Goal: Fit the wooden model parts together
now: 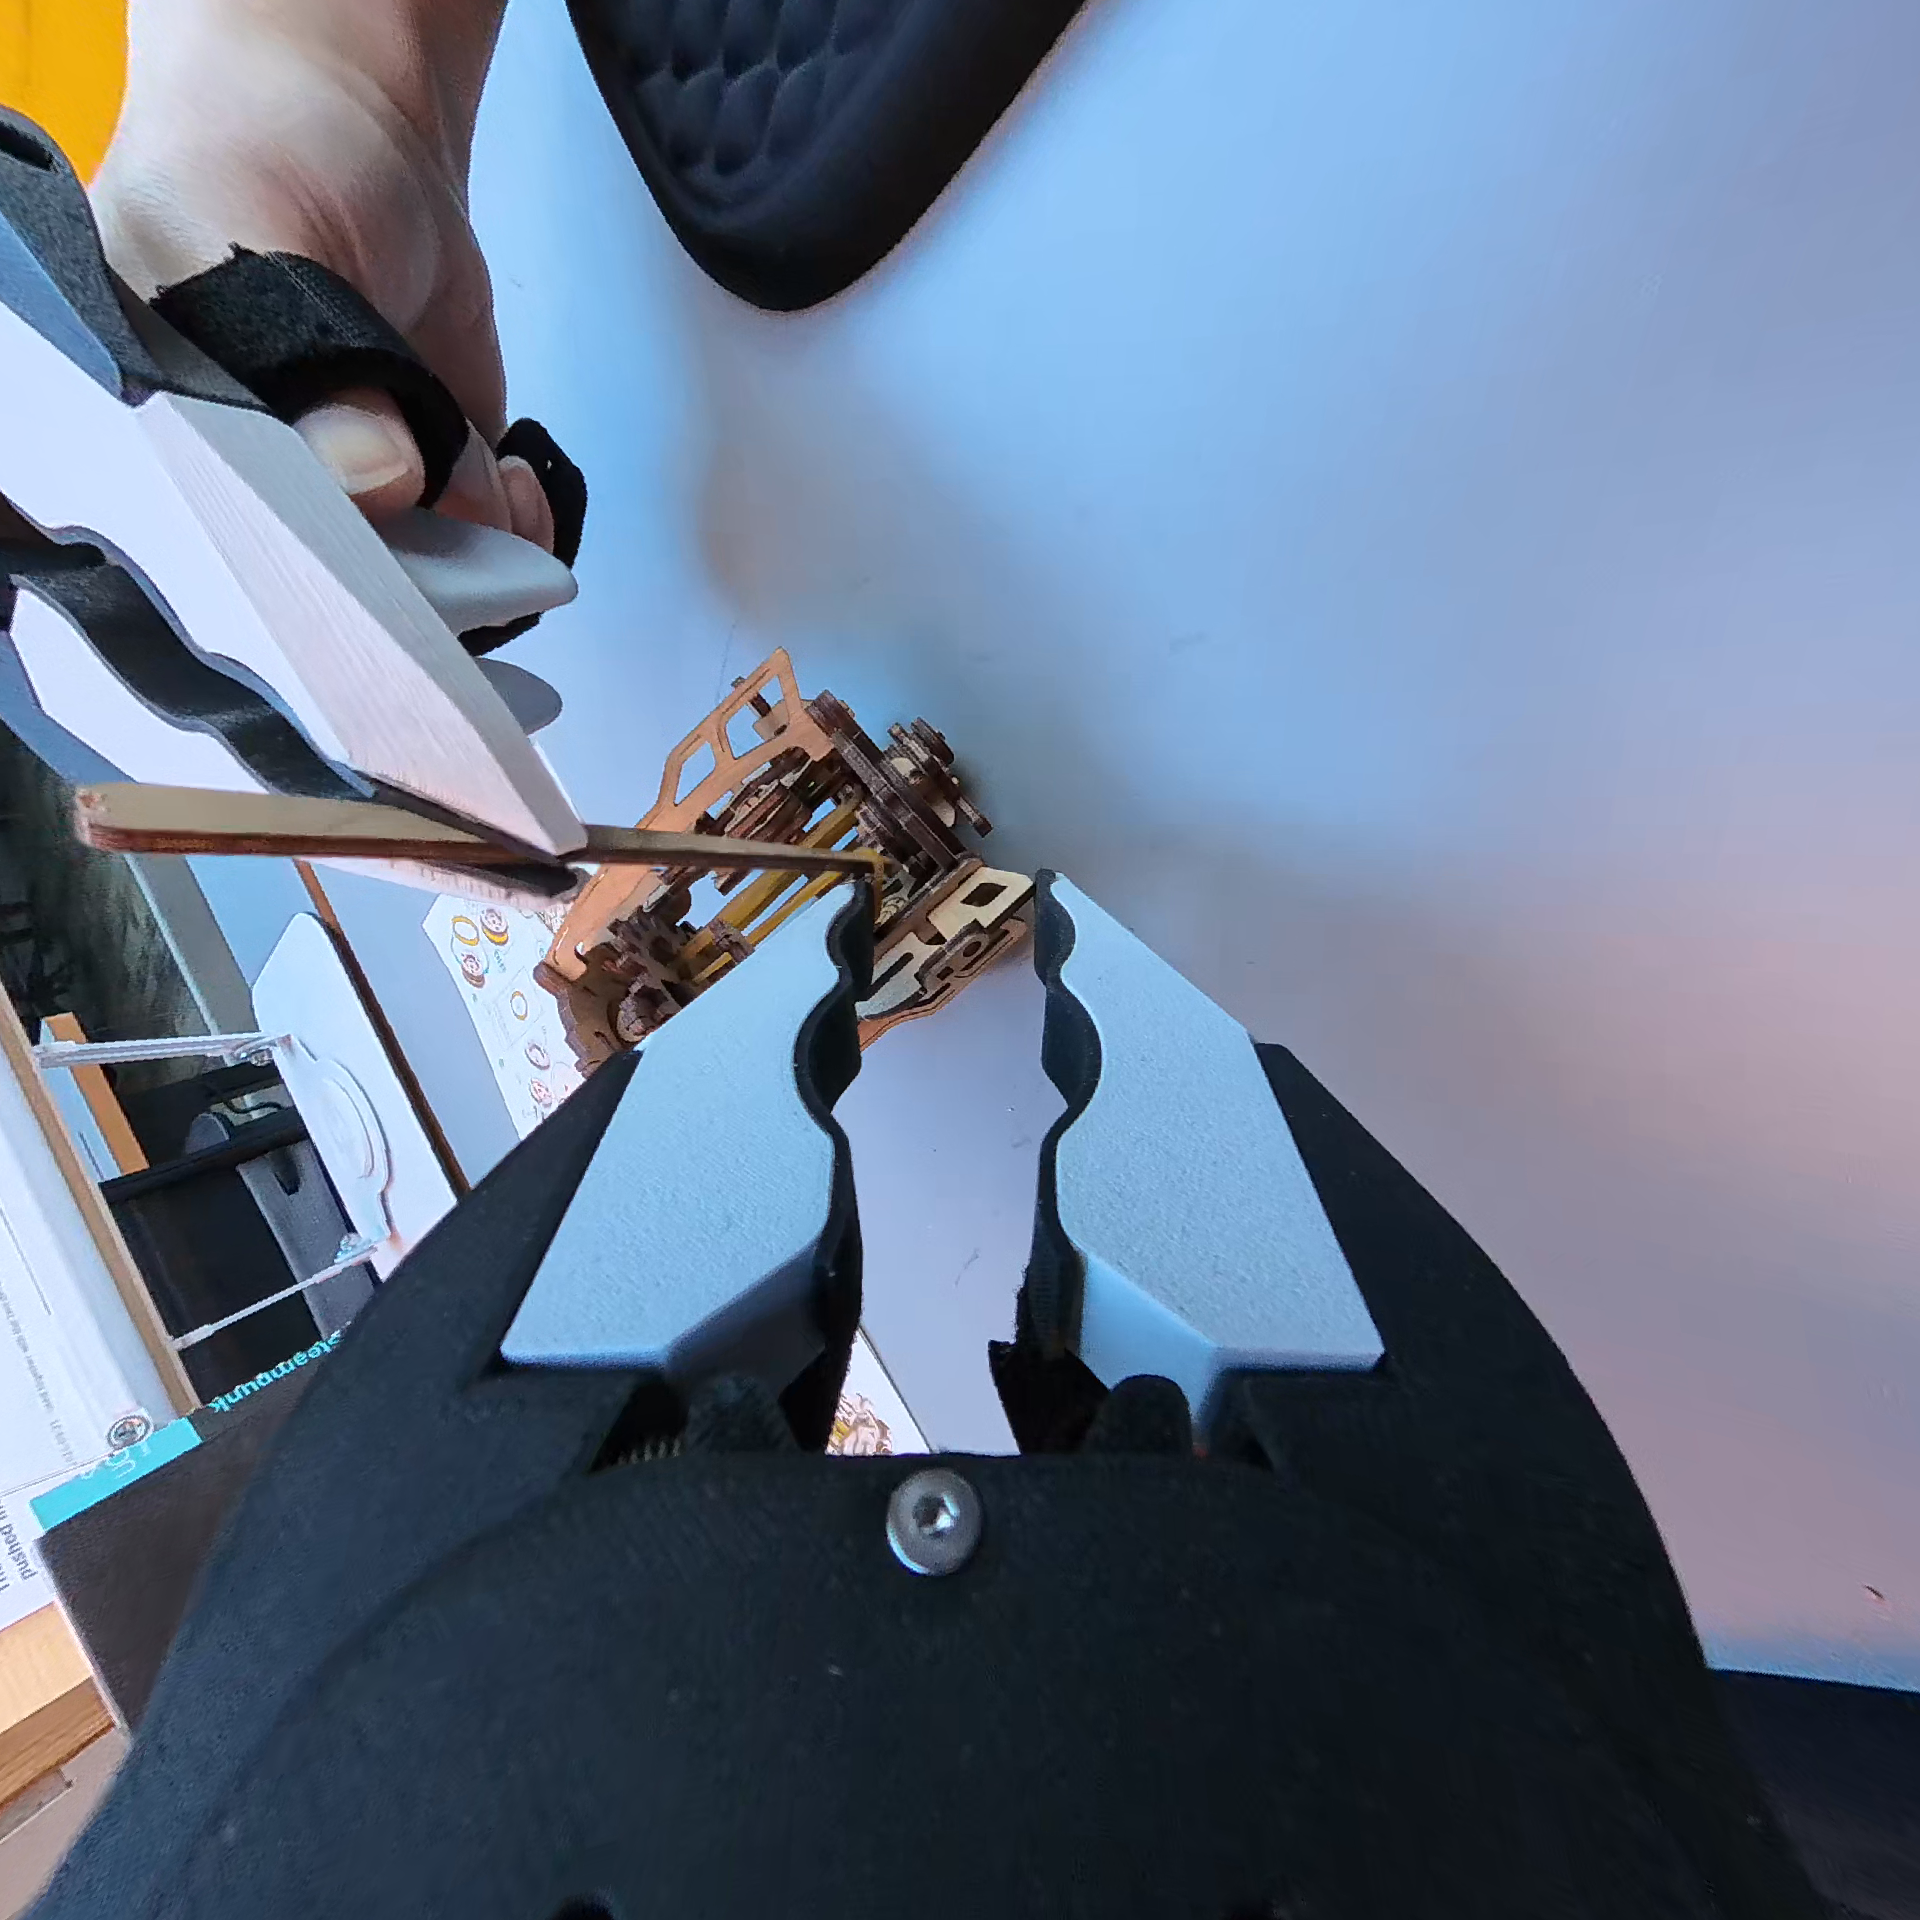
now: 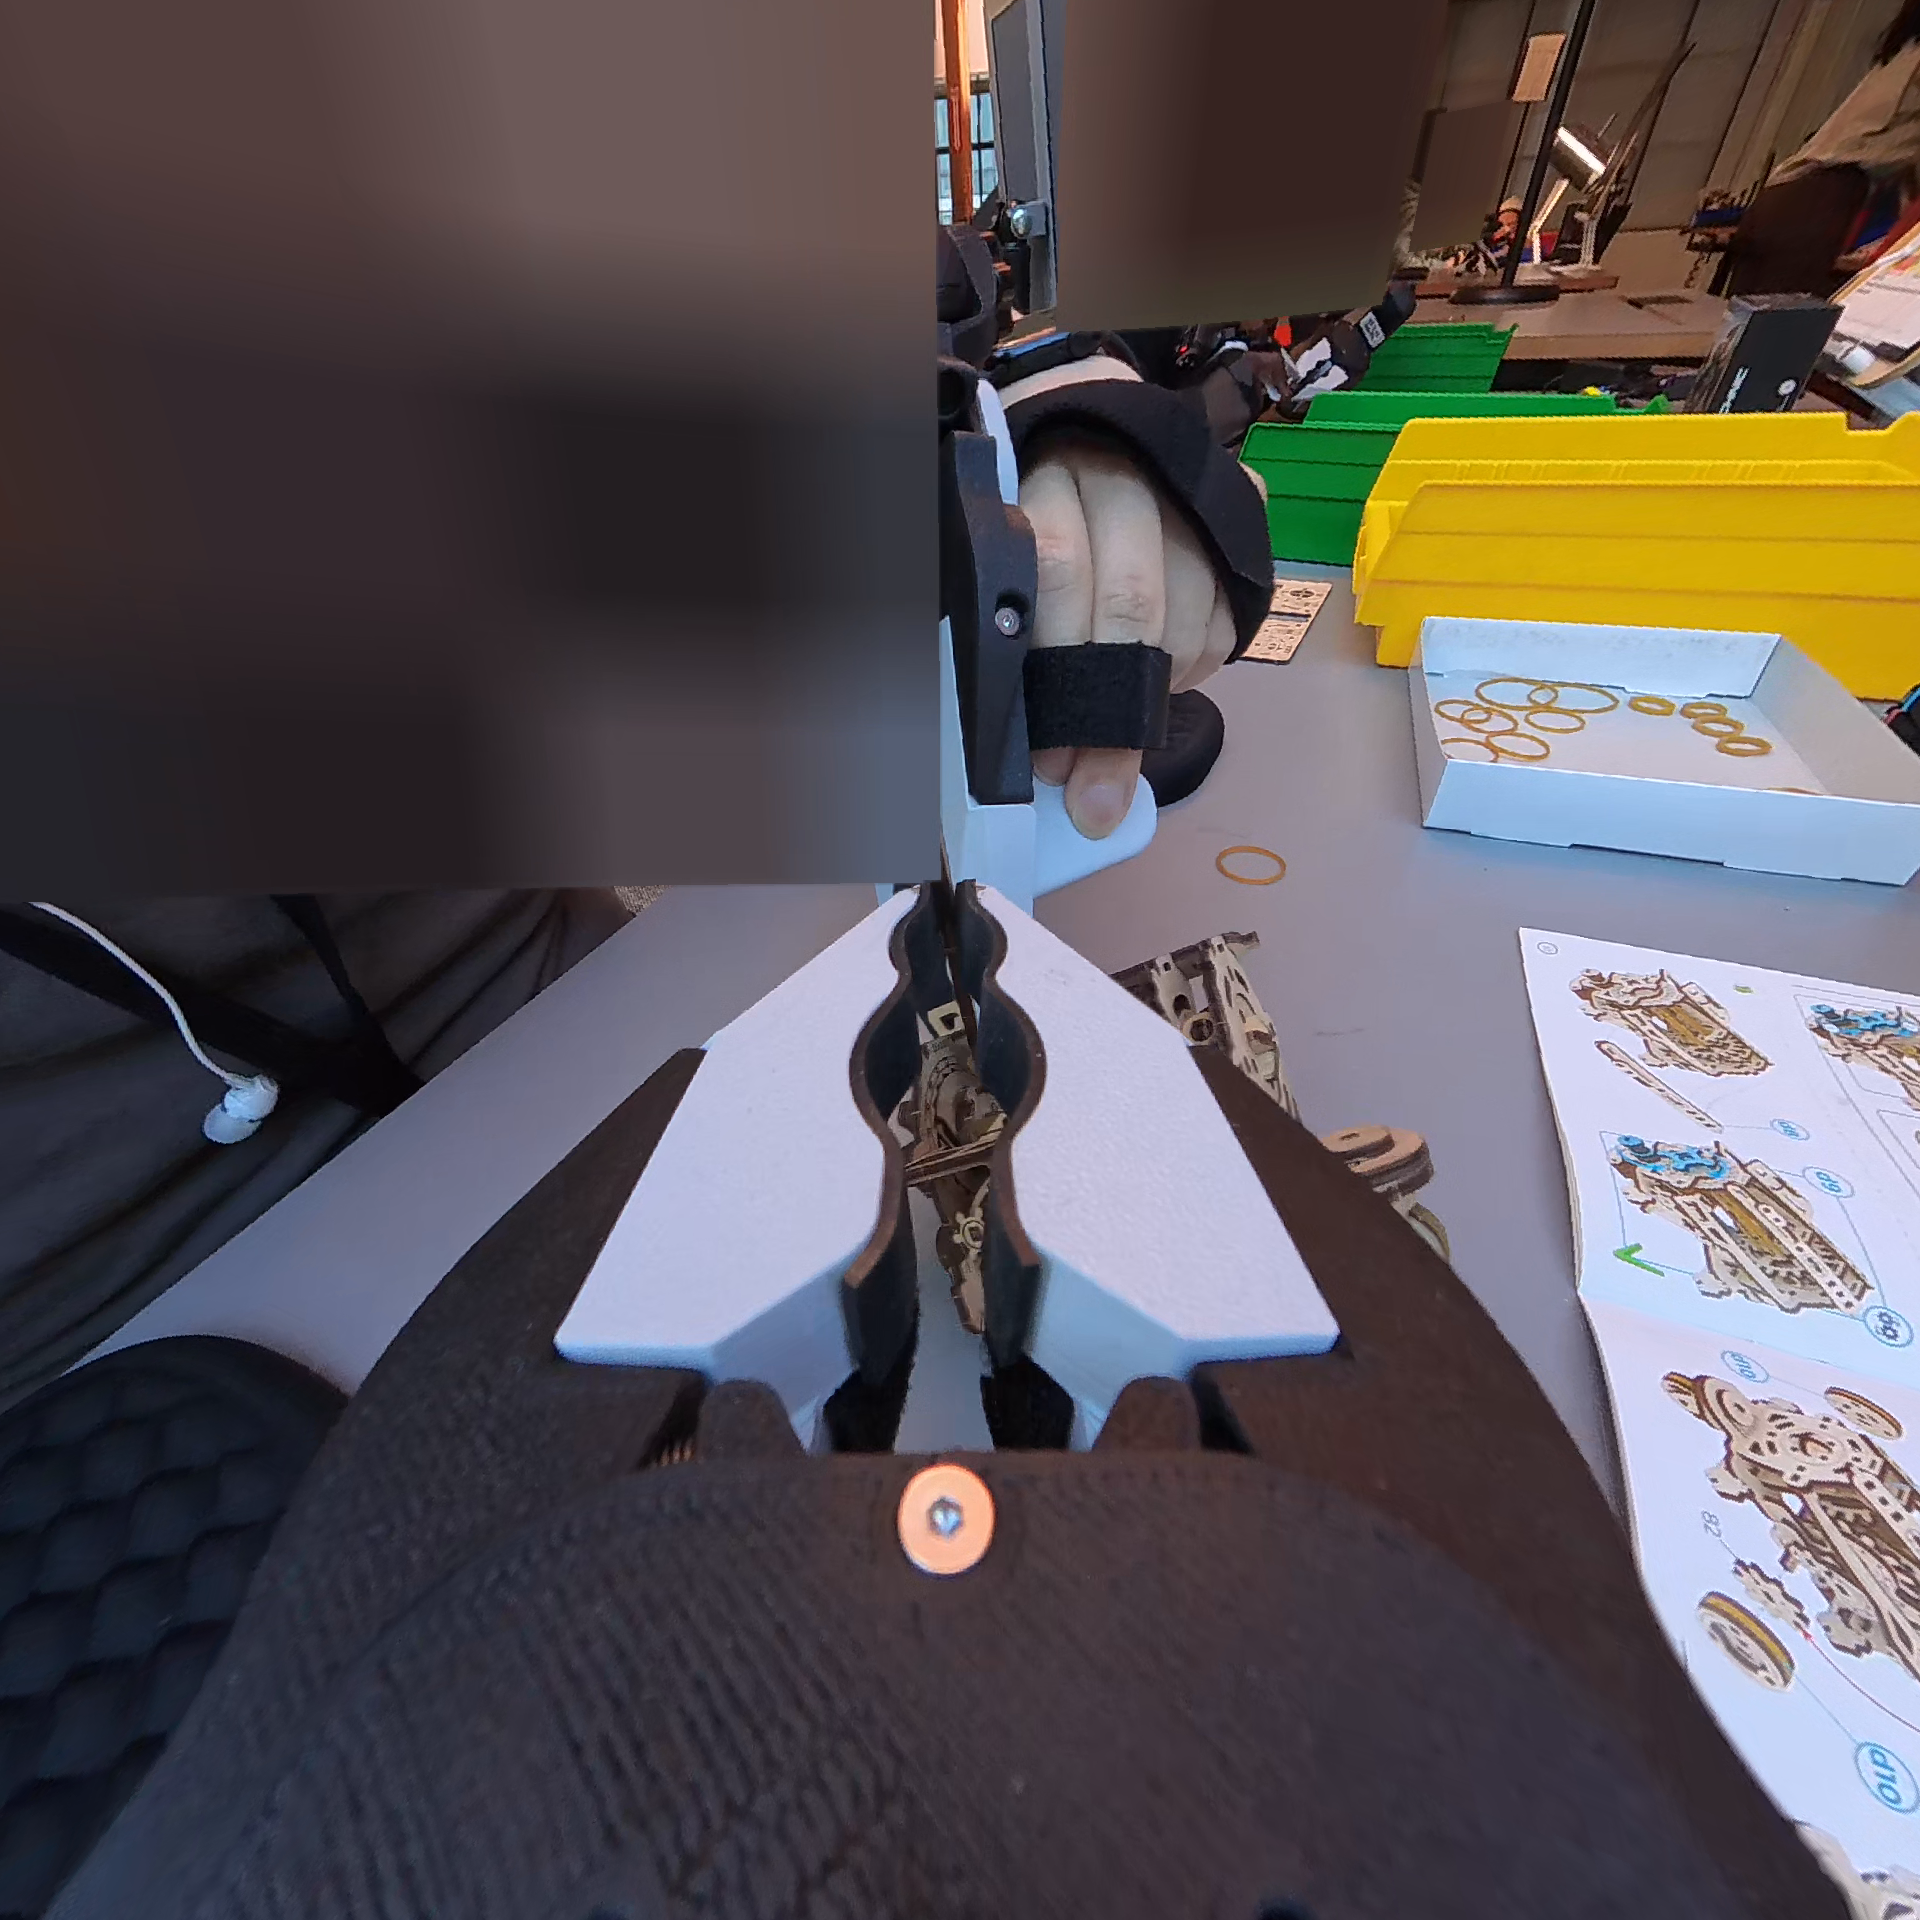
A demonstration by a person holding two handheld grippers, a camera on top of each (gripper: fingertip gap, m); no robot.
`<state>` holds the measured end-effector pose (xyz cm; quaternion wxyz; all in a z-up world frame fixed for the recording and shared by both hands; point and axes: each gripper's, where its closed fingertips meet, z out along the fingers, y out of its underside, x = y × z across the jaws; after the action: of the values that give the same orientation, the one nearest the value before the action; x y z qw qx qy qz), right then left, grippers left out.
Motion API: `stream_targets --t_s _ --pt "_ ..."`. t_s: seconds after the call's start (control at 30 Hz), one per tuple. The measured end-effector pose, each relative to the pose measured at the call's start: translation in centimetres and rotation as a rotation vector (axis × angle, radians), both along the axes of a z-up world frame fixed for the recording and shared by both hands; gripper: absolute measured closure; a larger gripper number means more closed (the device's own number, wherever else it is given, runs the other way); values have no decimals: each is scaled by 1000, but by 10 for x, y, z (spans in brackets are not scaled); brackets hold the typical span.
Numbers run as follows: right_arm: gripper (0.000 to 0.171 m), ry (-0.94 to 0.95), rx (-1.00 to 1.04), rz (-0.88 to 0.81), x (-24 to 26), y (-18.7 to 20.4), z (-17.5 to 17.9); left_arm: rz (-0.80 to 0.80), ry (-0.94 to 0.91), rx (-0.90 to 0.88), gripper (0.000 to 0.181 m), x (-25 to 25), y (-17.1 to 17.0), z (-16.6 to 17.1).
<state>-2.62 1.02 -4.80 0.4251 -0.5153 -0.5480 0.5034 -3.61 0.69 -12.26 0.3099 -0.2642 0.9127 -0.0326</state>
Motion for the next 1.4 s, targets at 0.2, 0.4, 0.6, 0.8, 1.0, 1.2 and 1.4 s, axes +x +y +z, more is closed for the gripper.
stream_targets --t_s 0.2,0.4,0.6,0.8,1.0,1.2,1.4 --pt "171 -14 -42 9 2 -1 0 -6 14 -13 153 1 0 1" --pt "169 -17 -47 24 7 -4 0 -7 20 -25 154 2 1 1" --pt "170 -18 -34 26 9 -7 1 -3 21 -32 154 3 1 2" --pt "169 -37 -28 26 9 -9 1 1 23 -35 154 3 2 2" --pt "169 -43 -31 22 9 -11 1 -1 24 -37 153 3 2 2" --pt "168 -55 -34 17 10 -12 1 -4 27 -32 154 3 2 2" --pt "170 -37 -28 -15 16 -5 5 -18 37 6 155 0 3 -4"
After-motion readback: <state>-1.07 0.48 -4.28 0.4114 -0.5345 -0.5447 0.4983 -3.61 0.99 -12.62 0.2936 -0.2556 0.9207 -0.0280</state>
